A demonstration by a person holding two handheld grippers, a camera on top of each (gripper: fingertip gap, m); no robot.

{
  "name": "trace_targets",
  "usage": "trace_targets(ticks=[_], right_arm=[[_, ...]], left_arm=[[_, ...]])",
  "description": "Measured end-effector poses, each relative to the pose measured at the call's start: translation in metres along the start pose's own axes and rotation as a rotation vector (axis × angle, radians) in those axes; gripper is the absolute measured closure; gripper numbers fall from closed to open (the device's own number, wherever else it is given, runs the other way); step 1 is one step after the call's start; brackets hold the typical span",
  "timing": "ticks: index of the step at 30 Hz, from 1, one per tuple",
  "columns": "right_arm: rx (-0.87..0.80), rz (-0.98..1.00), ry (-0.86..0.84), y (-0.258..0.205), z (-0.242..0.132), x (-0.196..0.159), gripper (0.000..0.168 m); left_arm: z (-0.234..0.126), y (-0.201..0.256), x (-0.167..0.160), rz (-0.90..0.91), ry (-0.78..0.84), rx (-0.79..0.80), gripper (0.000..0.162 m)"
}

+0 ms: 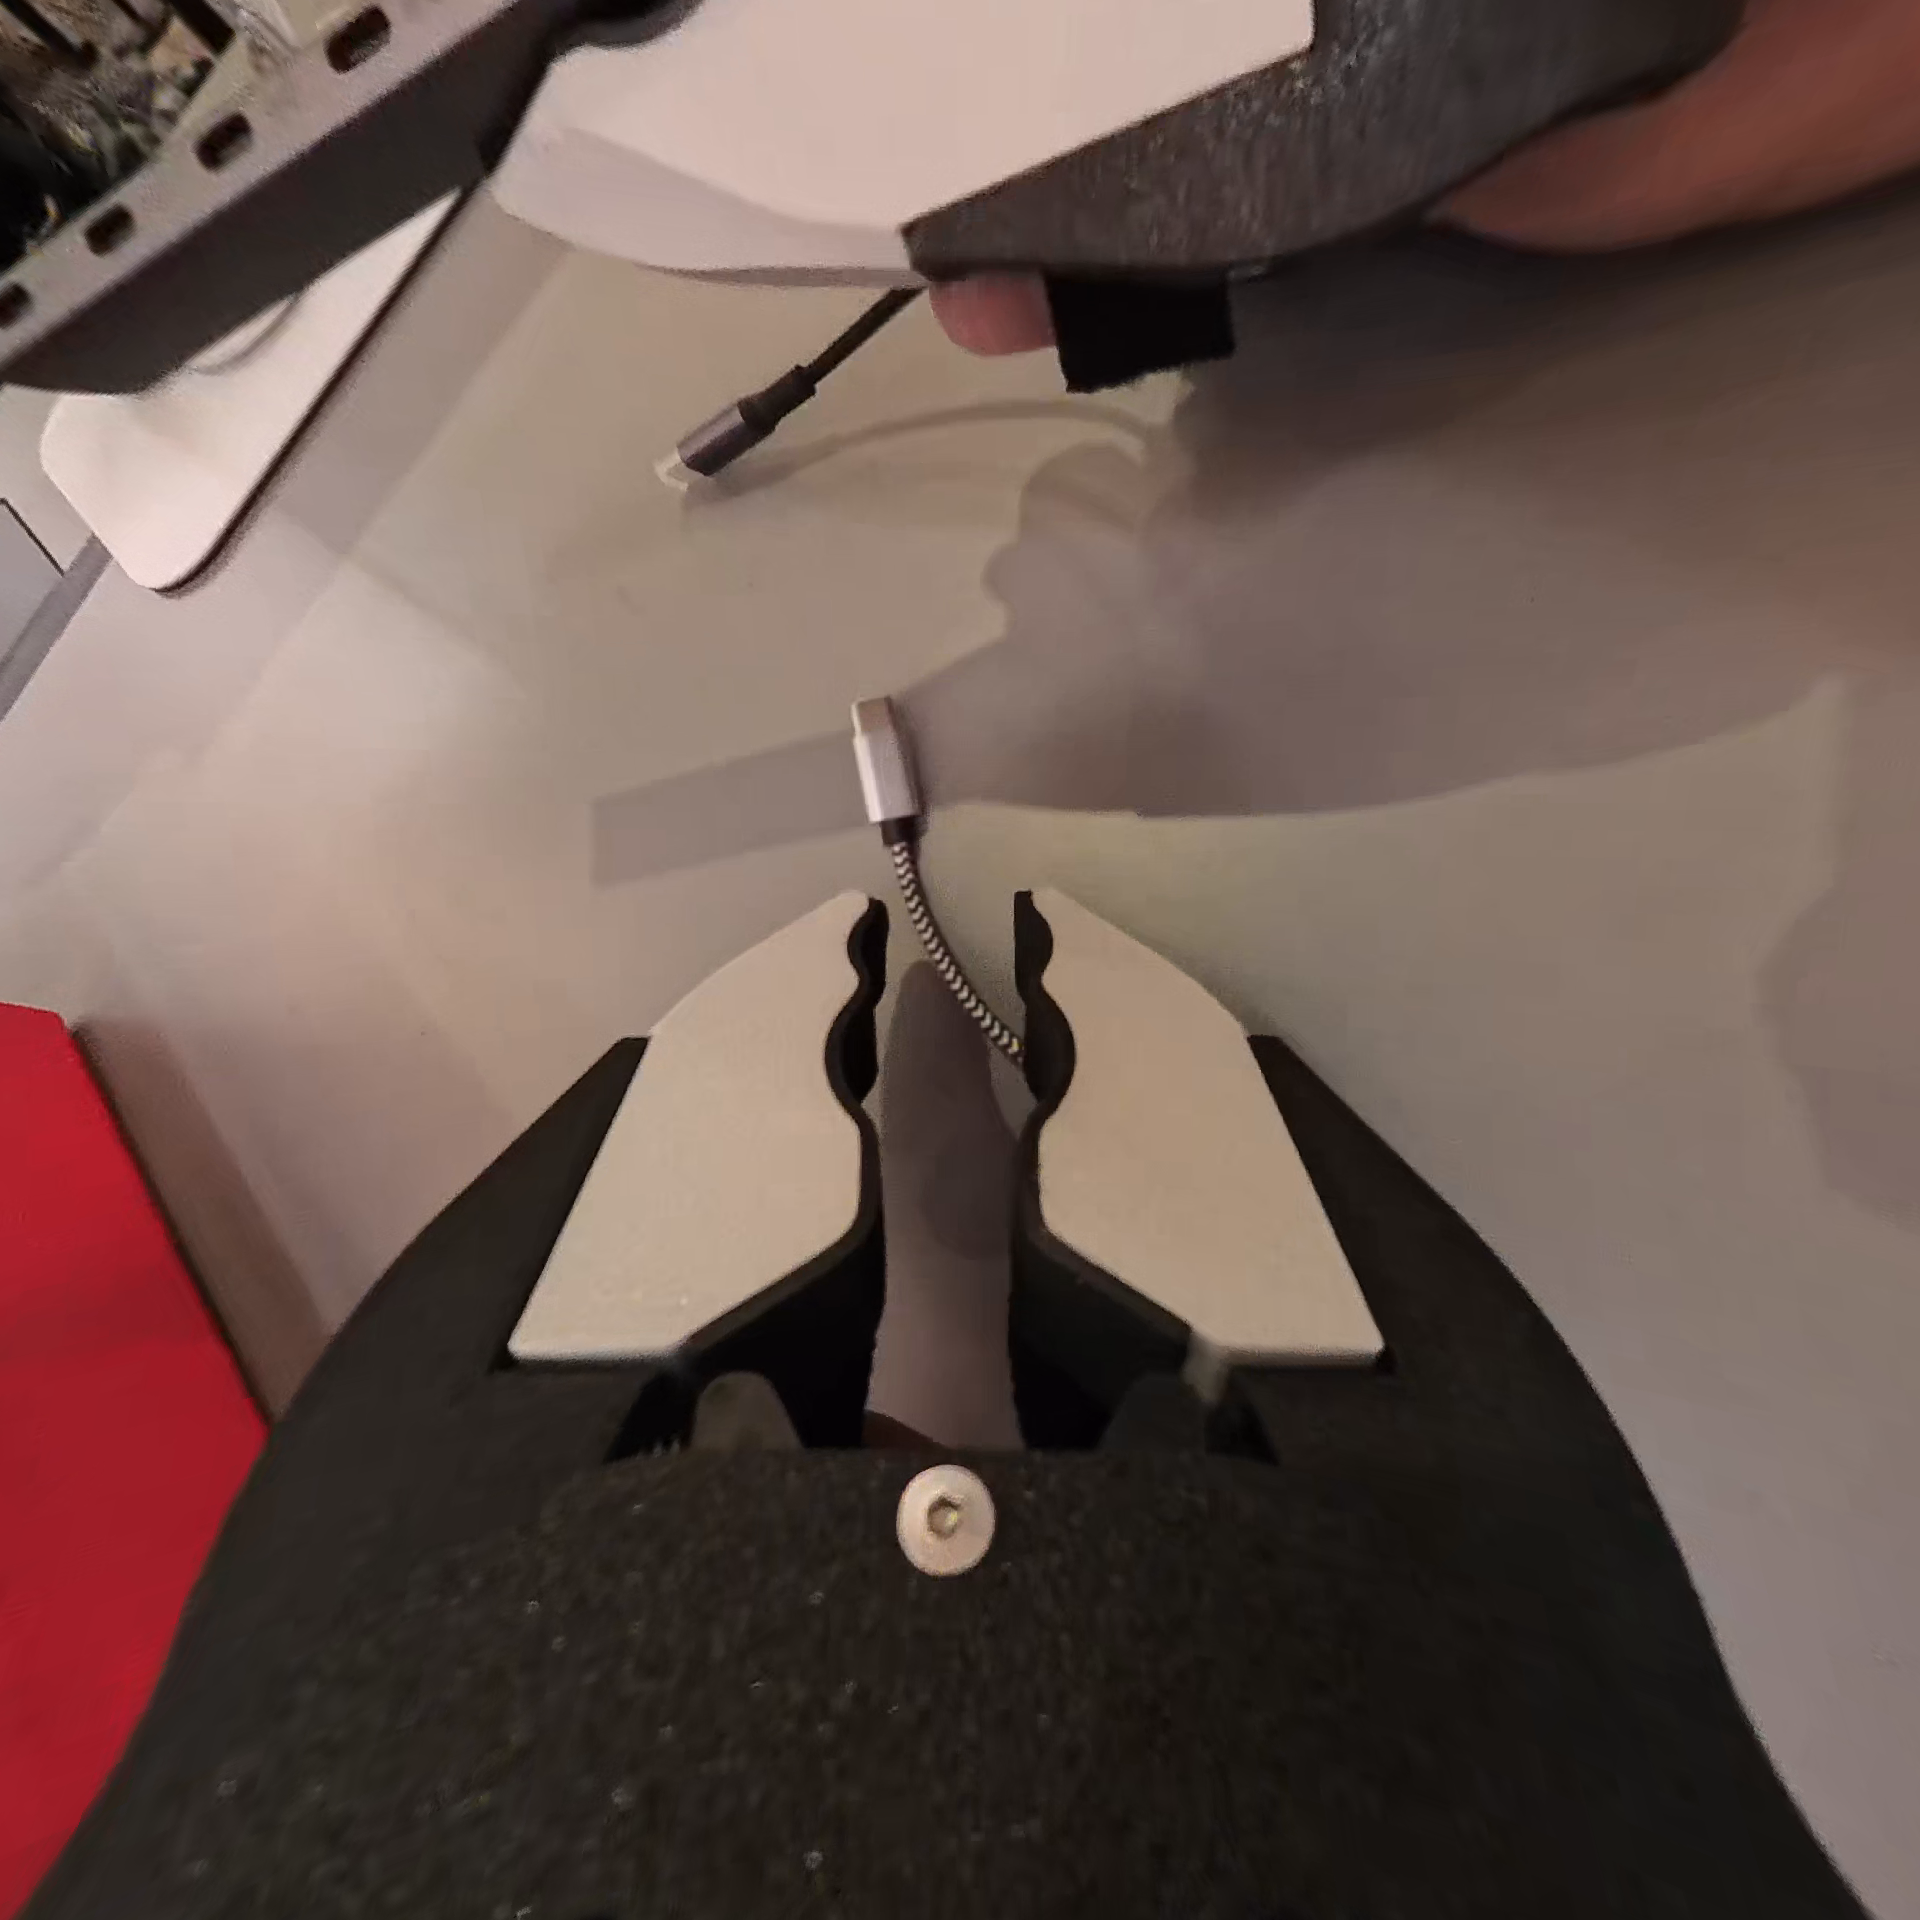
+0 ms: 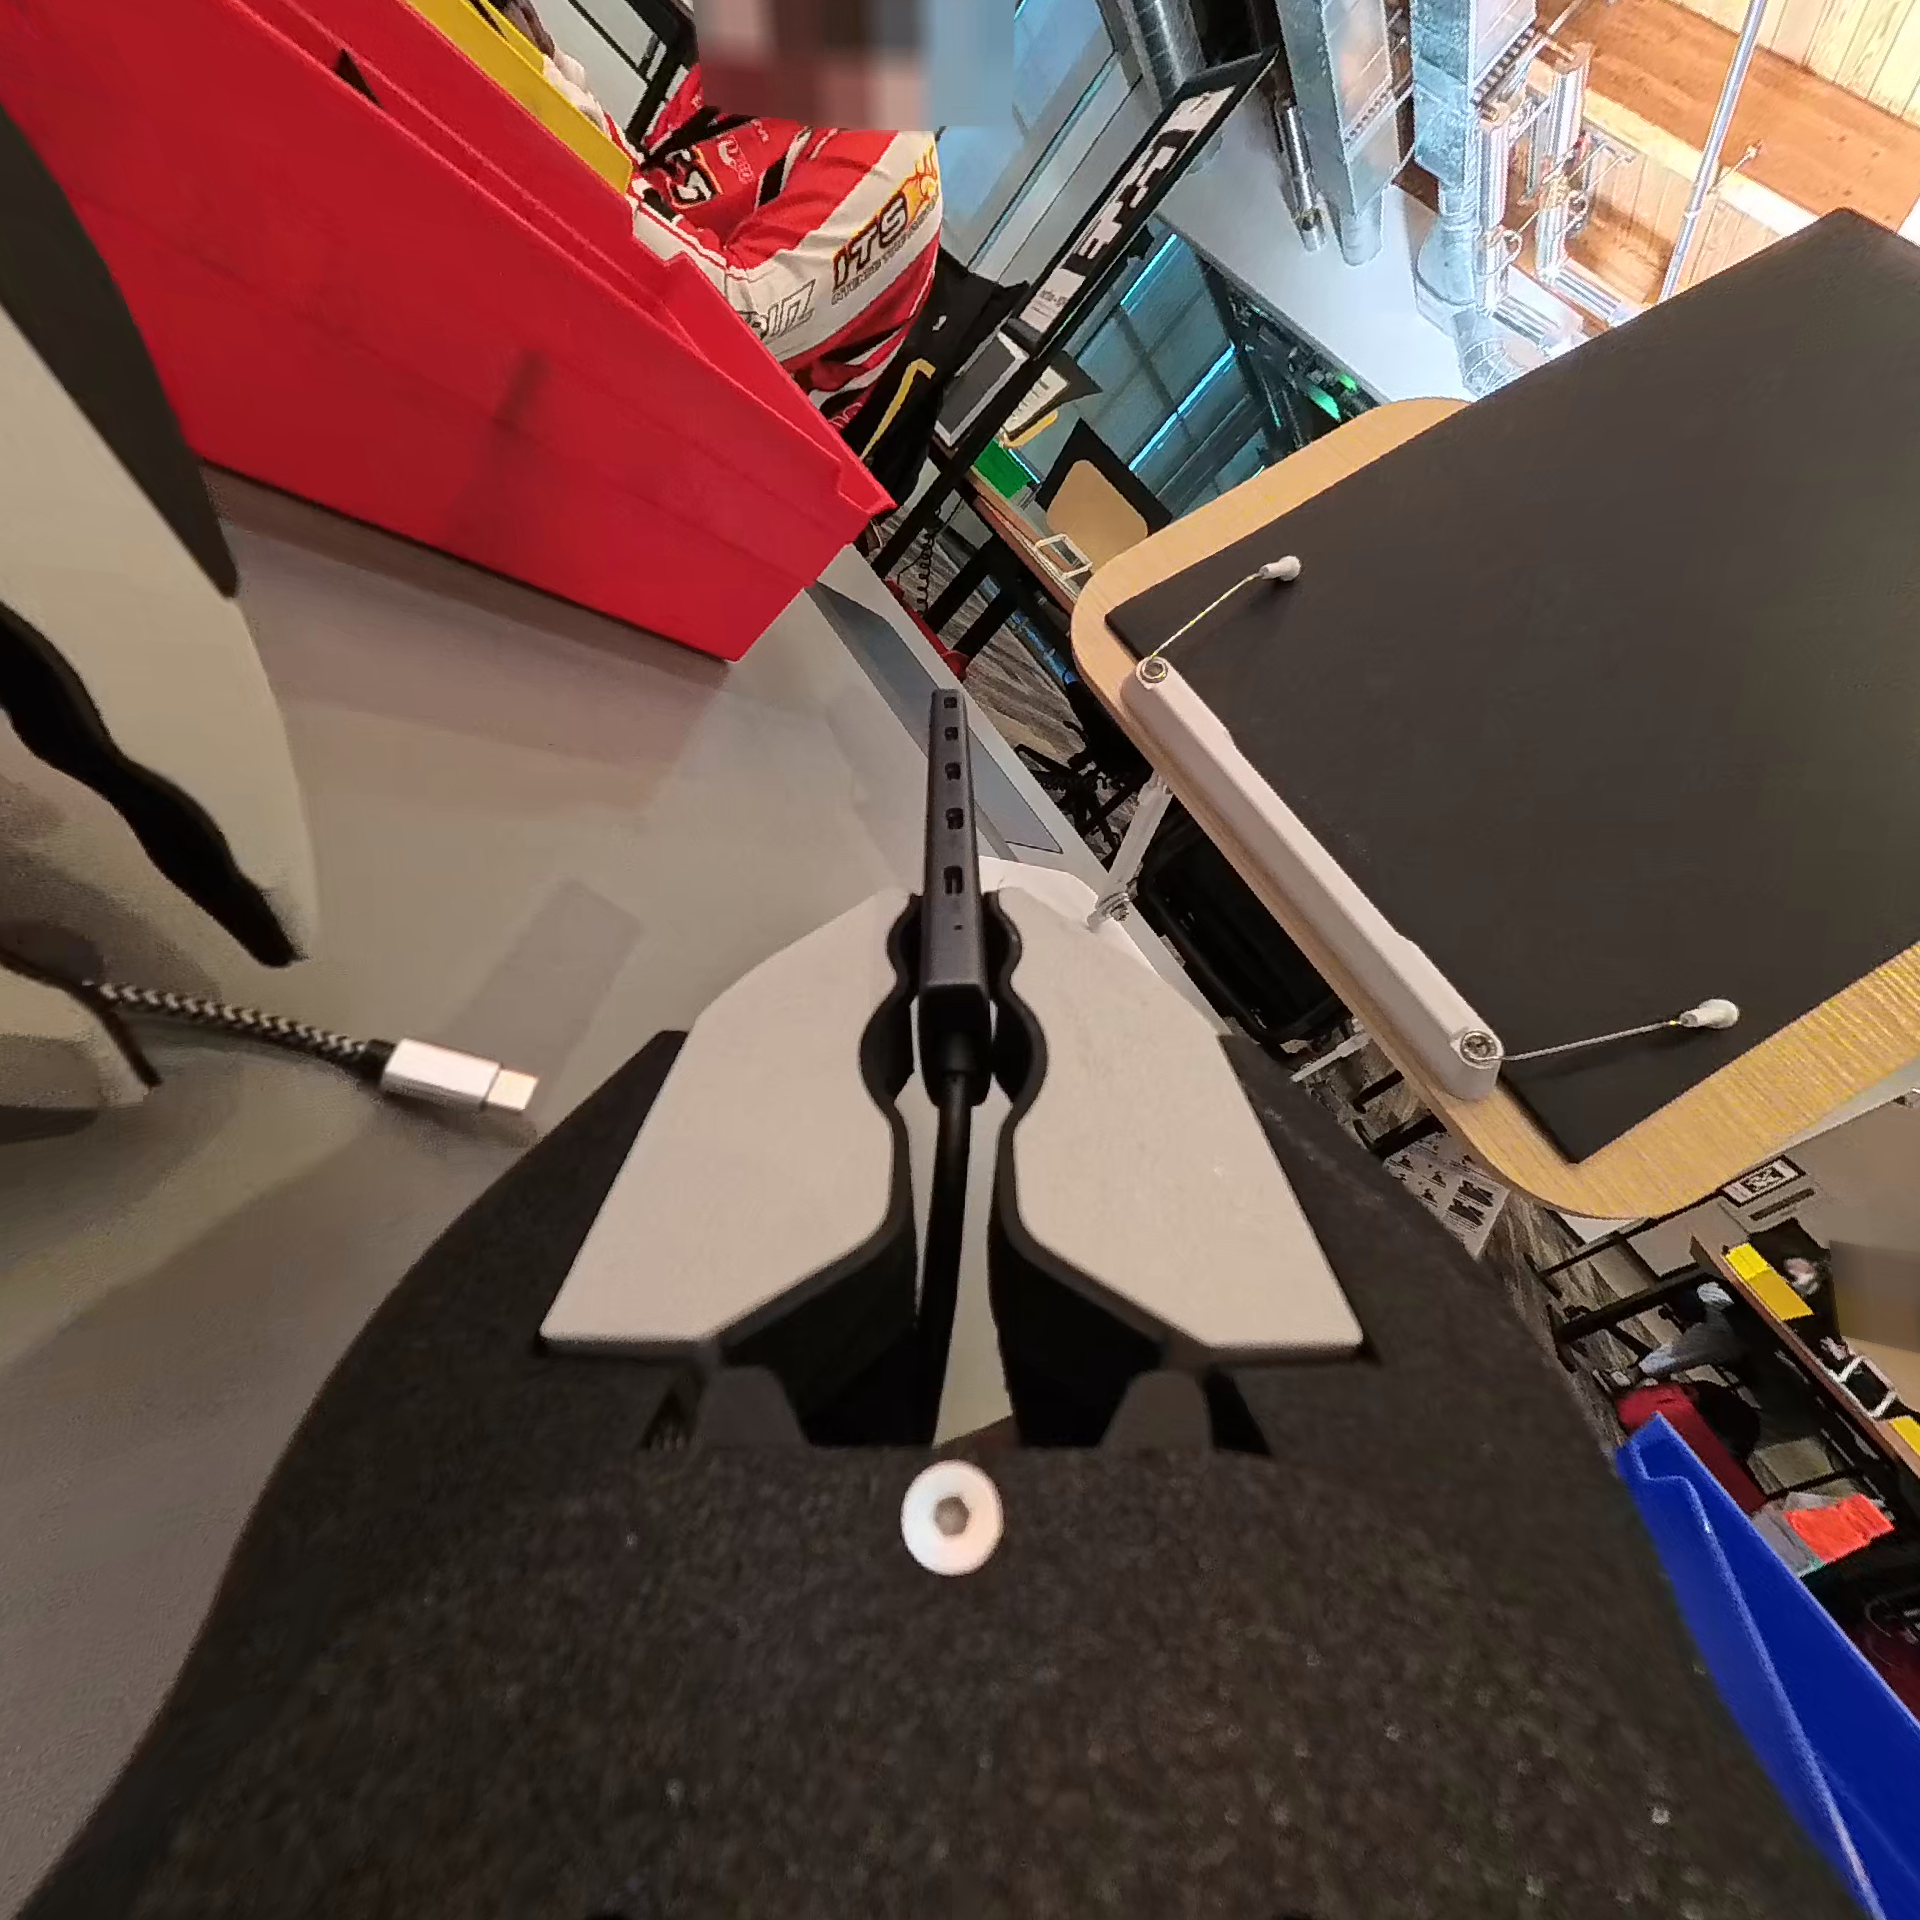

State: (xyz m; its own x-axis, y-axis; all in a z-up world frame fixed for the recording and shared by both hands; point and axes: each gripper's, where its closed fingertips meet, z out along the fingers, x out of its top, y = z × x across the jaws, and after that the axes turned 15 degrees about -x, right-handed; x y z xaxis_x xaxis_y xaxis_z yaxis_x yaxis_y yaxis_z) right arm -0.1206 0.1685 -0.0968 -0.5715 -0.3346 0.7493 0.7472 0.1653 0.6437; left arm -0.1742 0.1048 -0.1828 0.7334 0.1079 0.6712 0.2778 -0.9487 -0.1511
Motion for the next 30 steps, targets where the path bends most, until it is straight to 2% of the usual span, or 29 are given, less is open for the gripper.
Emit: trace_targets(ticks=[6, 11, 13, 18, 24, 28, 30], right_arm=[[-0.001, 0.008, 0.0, 0.001, 0.0, 0.0, 0.159], [0.001, 0.01, 0.0, 0.0, 0.0, 0.0, 0.159], [-0.001, 0.011, 0.0, 0.001, 0.0, 0.0, 0.159], [-0.002, 0.014, -0.003, 0.001, 0.0, 0.0, 0.159], [-0.003, 0.014, 0.001, 0.001, 0.0, 0.0, 0.159], [-0.007, 0.008, 0.022, 0.001, -0.001, 0.004, 0.159], [-0.005, -0.017, 0.03, -0.001, -0.001, 0.004, 0.159]], left_arm=[[0.003, -0.014, 0.016, -0.068, 0.048, 0.011, 0.138], [0.021, -0.02, 0.019, -0.153, 0.058, -0.07, 0.138], [0.027, -0.011, 0.018, -0.159, 0.044, -0.137, 0.152], [0.028, -0.011, 0.014, -0.143, 0.002, -0.141, 0.152], [0.015, -0.003, 0.016, -0.278, 0.067, -0.306, 0.153], [-0.013, -0.005, 0.043, -0.412, 0.206, -0.45, 0.154], [-0.029, -0.01, 0.057, -0.45, 0.255, -0.498, 0.159]])
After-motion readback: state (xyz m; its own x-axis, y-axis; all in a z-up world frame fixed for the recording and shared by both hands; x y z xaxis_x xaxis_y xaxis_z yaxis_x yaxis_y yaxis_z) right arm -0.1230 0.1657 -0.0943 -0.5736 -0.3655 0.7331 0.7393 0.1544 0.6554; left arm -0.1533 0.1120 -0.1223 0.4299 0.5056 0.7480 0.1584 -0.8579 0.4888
